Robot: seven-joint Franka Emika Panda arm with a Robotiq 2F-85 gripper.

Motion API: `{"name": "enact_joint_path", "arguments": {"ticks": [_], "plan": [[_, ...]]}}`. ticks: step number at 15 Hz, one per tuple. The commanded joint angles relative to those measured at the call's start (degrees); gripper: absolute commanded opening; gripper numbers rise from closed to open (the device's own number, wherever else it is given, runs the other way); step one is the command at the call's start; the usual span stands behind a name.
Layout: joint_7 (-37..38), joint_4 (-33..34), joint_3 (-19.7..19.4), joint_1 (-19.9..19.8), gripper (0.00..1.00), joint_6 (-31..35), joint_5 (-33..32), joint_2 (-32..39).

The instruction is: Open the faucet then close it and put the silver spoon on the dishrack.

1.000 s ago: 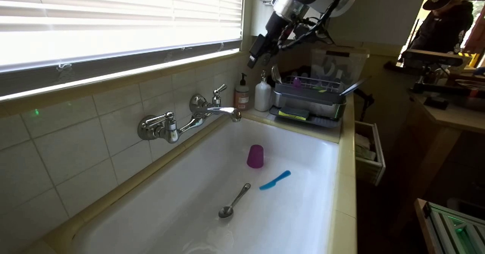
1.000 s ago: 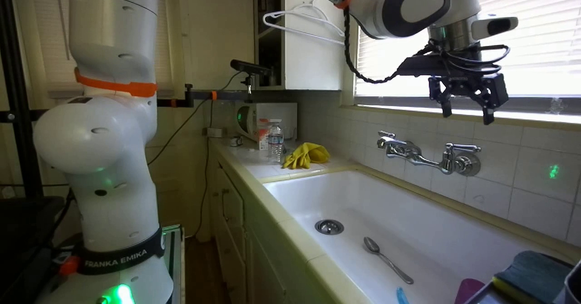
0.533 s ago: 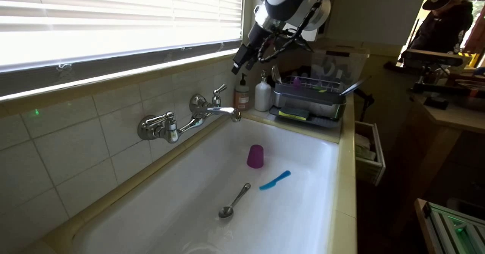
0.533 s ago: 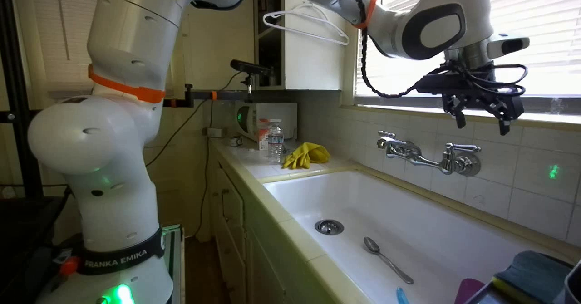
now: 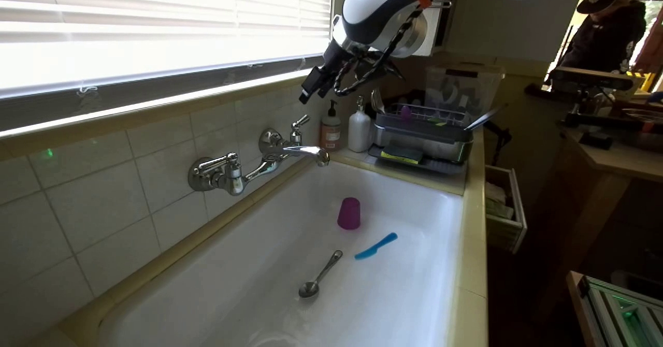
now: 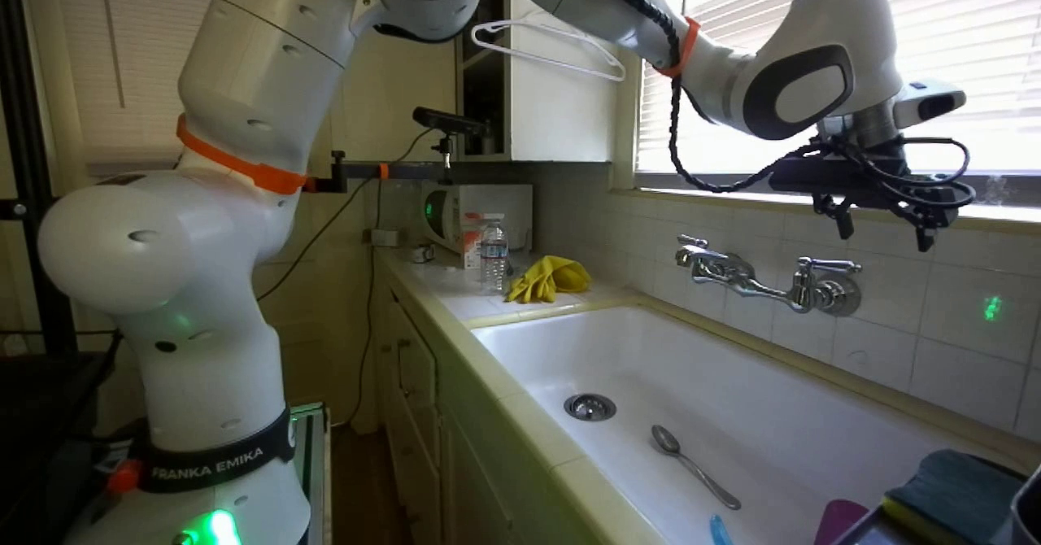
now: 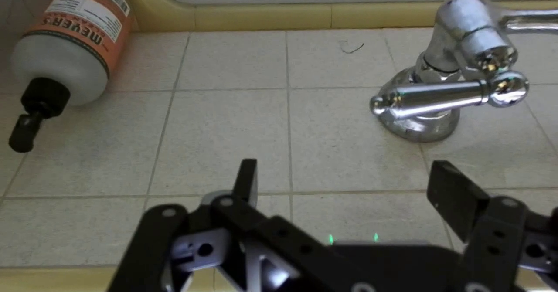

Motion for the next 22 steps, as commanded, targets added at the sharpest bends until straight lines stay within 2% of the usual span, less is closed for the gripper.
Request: {"name": "enact_joint_path", "arguments": {"ticks": [1, 9, 14, 19, 21, 22], "plan": [[-1.5, 4.4, 2.3, -1.6, 1.00, -1.0, -0.2, 3.7], [1.6, 7.8, -0.3, 0.7, 1.00, -5.1, -9.6, 6.5], [4.6, 10.2, -2.2, 2.0, 1.00, -12.2, -15.1, 6.7], [6.9, 13.8, -3.4, 2.6, 1.00, -25.4, -17.2, 7.6], [5.7, 14.1, -2.6, 1.8, 1.00, -26.3, -15.7, 7.8], [5.0, 13.5, -1.8, 1.3, 1.00, -23.6, -14.2, 7.2]]}}
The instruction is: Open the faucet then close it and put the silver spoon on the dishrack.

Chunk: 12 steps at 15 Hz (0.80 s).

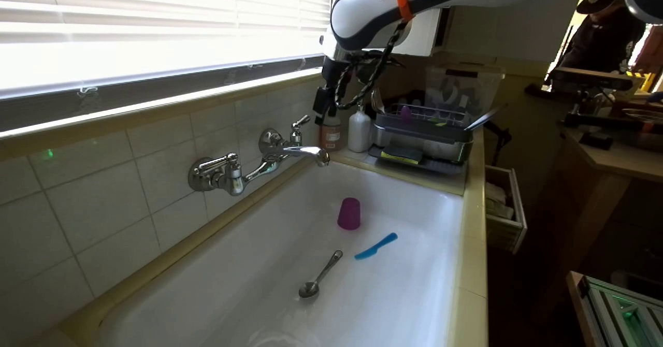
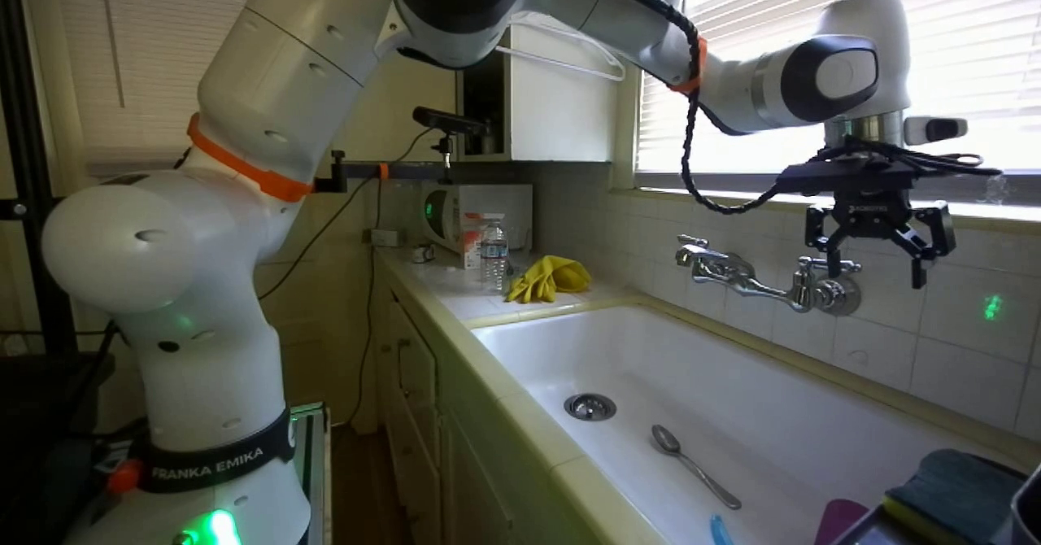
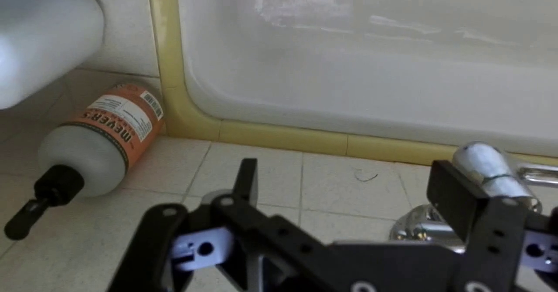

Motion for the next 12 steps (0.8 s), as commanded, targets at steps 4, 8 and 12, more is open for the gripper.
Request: {"name": "enact_joint_path", "arguments": {"ticks": [4, 8, 12], "plan": [[-1.6, 0.7, 3.4, -1.5, 1.00, 6.2, 6.3, -1.8], [-1.7, 1.7, 3.8, -1.2, 1.00, 9.8, 7.6, -1.0], [-1.4, 2.2, 3.7, -1.5, 1.00, 11.3, 8.0, 0.5]]}}
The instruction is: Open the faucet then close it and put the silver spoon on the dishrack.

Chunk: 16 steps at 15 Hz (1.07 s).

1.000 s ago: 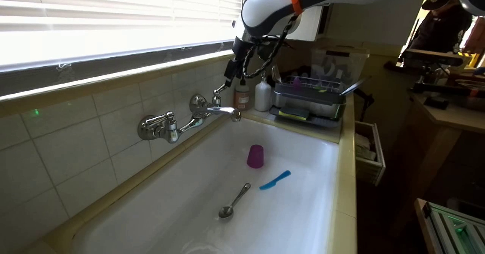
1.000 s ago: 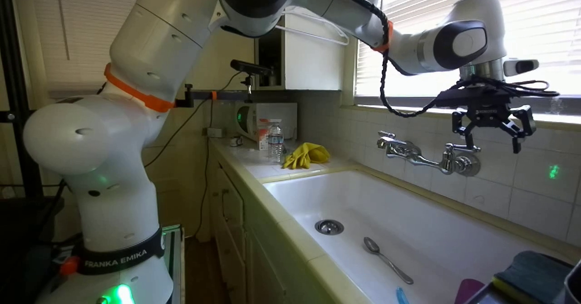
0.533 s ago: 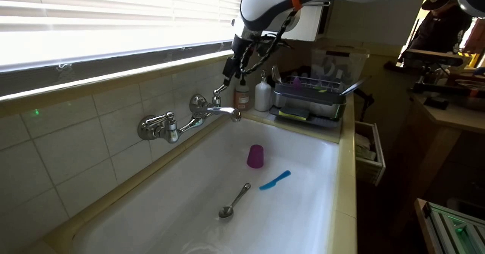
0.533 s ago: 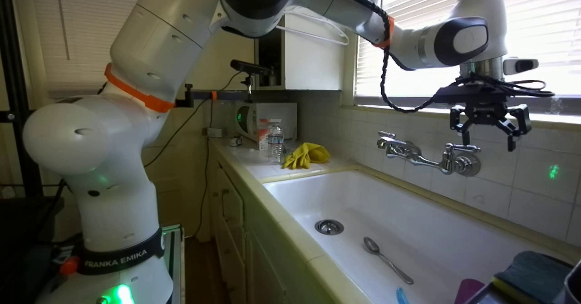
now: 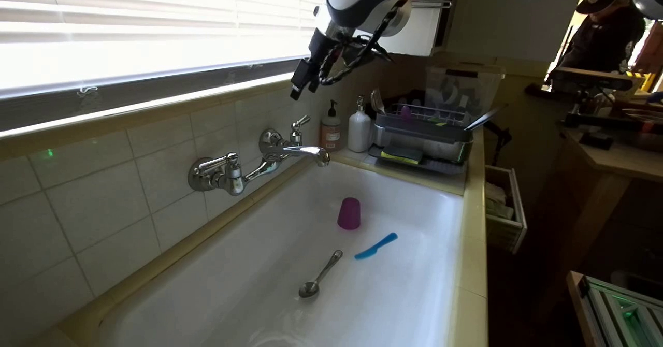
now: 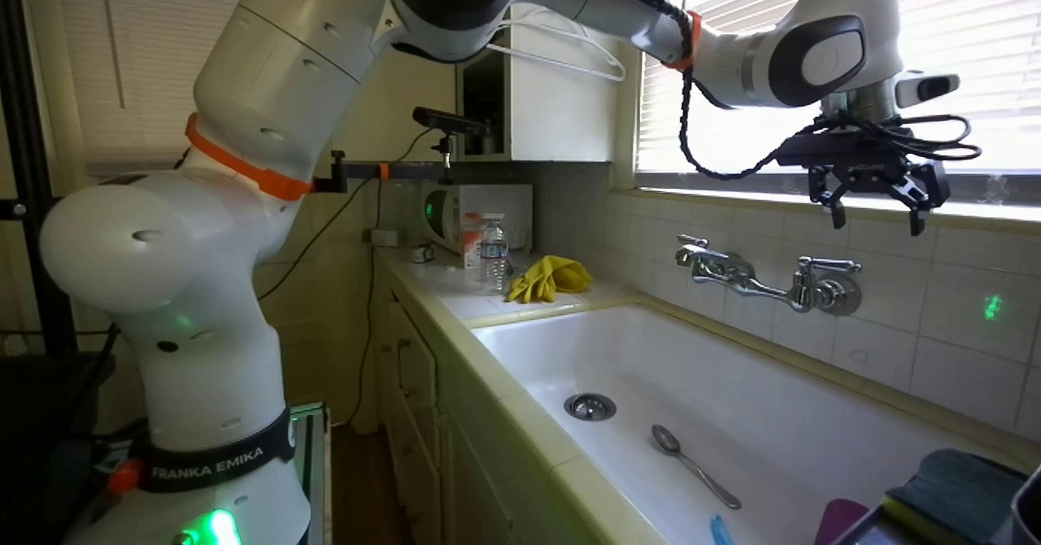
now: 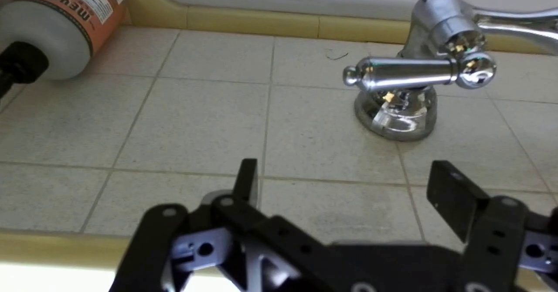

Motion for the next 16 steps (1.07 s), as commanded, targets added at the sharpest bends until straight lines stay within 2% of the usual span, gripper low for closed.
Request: {"name": "enact_joint_path", "arguments": {"ticks": [1, 7, 16], "plan": [[-0.9, 0.8, 0.6, -0.9, 1.00, 2.3, 1.3, 2.1], [-1.8, 0.9, 0.4, -1.5, 1.00, 3.8, 0.5, 4.0], [-2.2, 0.8, -1.3, -0.7, 1.00, -2.9, -4.3, 3.8]]}}
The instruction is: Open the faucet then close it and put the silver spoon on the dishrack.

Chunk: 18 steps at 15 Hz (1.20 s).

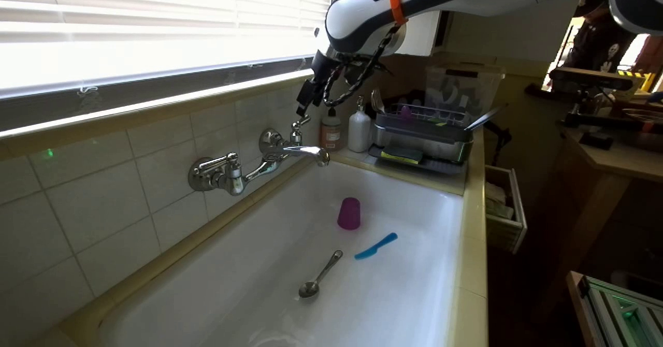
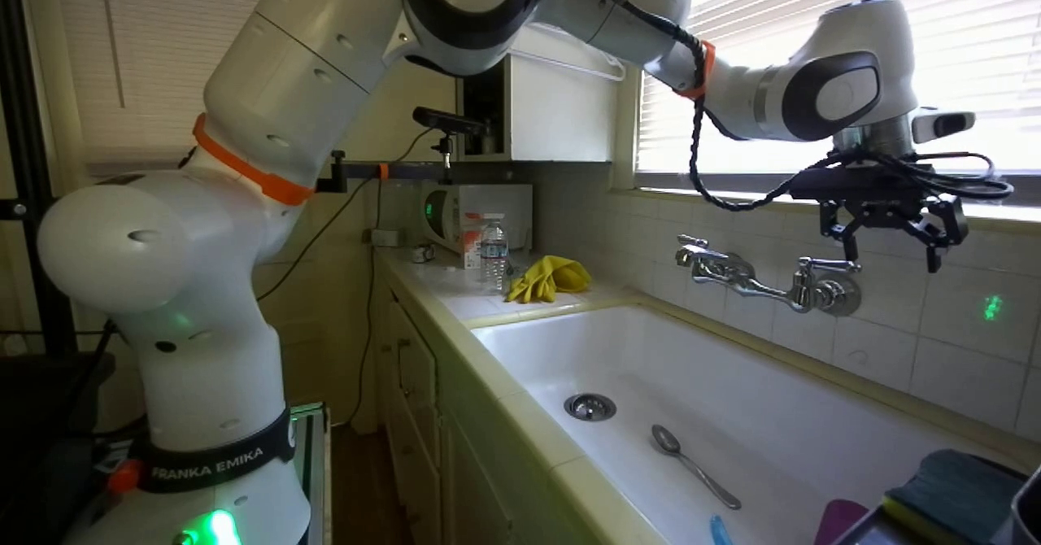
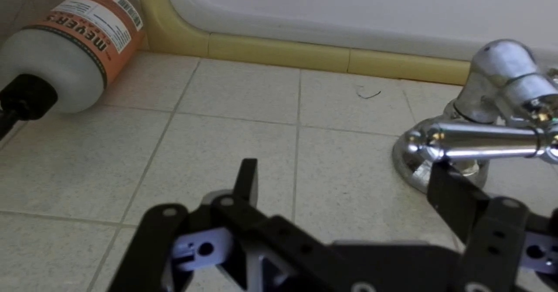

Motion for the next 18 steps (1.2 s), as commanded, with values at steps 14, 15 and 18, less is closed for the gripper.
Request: {"name": "enact_joint_path", "arguments": {"ticks": [14, 15, 18], "plan": [[4.8, 4.2, -3.0, 1.5, 1.00, -14.9, -4.2, 0.9], [4.8, 4.3, -3.1, 1.6, 1.00, -14.7, -4.3, 0.9], [4.9, 4.3, -3.2, 1.7, 1.00, -14.5, -4.7, 0.8]]}}
